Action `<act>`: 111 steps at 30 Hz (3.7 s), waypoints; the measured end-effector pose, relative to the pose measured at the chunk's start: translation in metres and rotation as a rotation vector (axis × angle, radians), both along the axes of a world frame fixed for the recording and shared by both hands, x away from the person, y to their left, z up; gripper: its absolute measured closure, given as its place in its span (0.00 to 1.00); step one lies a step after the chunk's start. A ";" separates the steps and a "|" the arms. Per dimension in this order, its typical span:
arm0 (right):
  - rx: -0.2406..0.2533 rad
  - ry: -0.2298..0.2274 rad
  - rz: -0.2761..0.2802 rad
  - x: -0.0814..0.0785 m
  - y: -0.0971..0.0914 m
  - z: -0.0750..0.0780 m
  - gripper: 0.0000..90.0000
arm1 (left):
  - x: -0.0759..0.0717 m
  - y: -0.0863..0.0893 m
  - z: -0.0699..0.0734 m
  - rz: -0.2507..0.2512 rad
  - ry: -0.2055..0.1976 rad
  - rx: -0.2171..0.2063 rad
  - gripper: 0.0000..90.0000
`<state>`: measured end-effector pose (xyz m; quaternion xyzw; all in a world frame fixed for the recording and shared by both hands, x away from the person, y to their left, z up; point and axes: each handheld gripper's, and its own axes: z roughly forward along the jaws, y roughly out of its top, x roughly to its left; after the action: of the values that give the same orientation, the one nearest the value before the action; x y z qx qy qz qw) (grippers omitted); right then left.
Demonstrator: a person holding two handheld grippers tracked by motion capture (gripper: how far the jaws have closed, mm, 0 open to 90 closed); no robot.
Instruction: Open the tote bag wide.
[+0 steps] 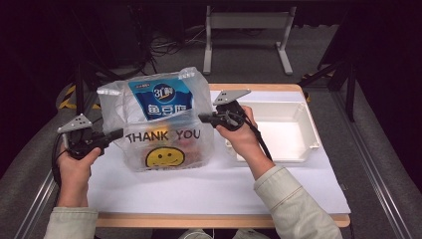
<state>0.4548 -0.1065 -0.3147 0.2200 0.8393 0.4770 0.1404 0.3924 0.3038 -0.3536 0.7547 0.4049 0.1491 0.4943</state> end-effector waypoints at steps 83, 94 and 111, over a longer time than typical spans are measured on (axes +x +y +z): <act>-0.125 0.179 0.007 -0.021 -0.009 -0.073 0.98 | -0.023 -0.027 0.035 0.017 -0.167 0.089 0.87; -0.127 0.185 0.010 -0.025 -0.012 -0.076 0.98 | -0.008 -0.016 0.001 0.033 0.000 0.130 1.00; -0.124 0.218 0.014 -0.032 -0.019 -0.087 0.98 | 0.015 -0.007 -0.066 0.032 0.267 0.155 1.00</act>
<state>0.4231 -0.1251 -0.4022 0.2556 0.8789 0.3985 0.0581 0.4076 0.2966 -0.4198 0.7972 0.4662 0.0861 0.3737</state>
